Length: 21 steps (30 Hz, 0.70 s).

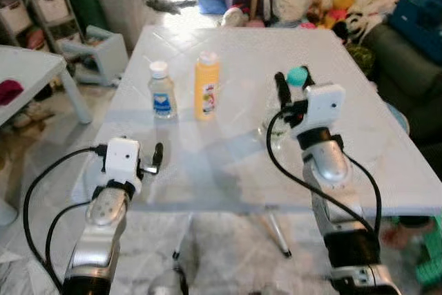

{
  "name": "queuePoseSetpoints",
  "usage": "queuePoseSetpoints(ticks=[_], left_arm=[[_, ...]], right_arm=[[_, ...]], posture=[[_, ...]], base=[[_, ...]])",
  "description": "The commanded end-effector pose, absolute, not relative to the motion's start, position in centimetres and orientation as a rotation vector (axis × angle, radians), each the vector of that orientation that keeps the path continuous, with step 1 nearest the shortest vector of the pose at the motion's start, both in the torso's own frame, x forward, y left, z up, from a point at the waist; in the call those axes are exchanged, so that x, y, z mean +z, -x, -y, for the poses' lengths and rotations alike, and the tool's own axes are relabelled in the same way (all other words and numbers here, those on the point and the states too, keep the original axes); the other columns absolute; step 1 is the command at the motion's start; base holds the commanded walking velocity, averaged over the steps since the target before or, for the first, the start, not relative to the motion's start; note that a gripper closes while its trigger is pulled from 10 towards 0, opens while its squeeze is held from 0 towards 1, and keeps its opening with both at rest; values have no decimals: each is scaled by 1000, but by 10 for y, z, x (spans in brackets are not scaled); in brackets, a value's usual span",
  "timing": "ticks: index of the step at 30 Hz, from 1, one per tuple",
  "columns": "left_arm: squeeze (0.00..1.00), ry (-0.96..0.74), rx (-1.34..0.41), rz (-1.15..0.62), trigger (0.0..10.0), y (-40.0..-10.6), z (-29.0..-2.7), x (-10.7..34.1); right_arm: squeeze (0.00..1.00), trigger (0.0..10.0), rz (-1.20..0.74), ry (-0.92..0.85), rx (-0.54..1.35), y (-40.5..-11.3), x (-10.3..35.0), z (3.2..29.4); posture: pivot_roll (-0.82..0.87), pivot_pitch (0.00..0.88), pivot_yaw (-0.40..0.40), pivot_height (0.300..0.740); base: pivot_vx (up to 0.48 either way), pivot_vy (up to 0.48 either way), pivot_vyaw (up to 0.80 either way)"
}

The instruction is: Restocking fridge

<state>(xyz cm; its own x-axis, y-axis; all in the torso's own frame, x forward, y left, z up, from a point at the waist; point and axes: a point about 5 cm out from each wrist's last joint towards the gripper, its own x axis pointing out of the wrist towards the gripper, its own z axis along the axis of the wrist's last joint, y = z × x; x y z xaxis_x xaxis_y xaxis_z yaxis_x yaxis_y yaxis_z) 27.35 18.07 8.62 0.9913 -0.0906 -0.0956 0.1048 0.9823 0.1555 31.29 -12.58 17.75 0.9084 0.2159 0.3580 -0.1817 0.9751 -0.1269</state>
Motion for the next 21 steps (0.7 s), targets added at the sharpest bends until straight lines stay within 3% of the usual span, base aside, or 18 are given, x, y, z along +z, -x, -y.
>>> queuePoseSetpoints(ticks=[1,18,21], left_arm=[[0,-166,-87,-99,10000,-273,-182,83],[0,-159,-77,-103,10000,-271,-179,78],[0,-170,-79,-108,10000,-270,-179,76]], right_arm=[[0,10000,301,78,200,-311,165,127],[0,10000,280,86,272,-305,161,123],[0,10000,252,98,287,-301,149,124]], posture=[[26,0,-1,740],[31,0,-24,740],[38,0,-25,740]], base=[[-244,0,0],[-256,0,0],[-269,0,800]])
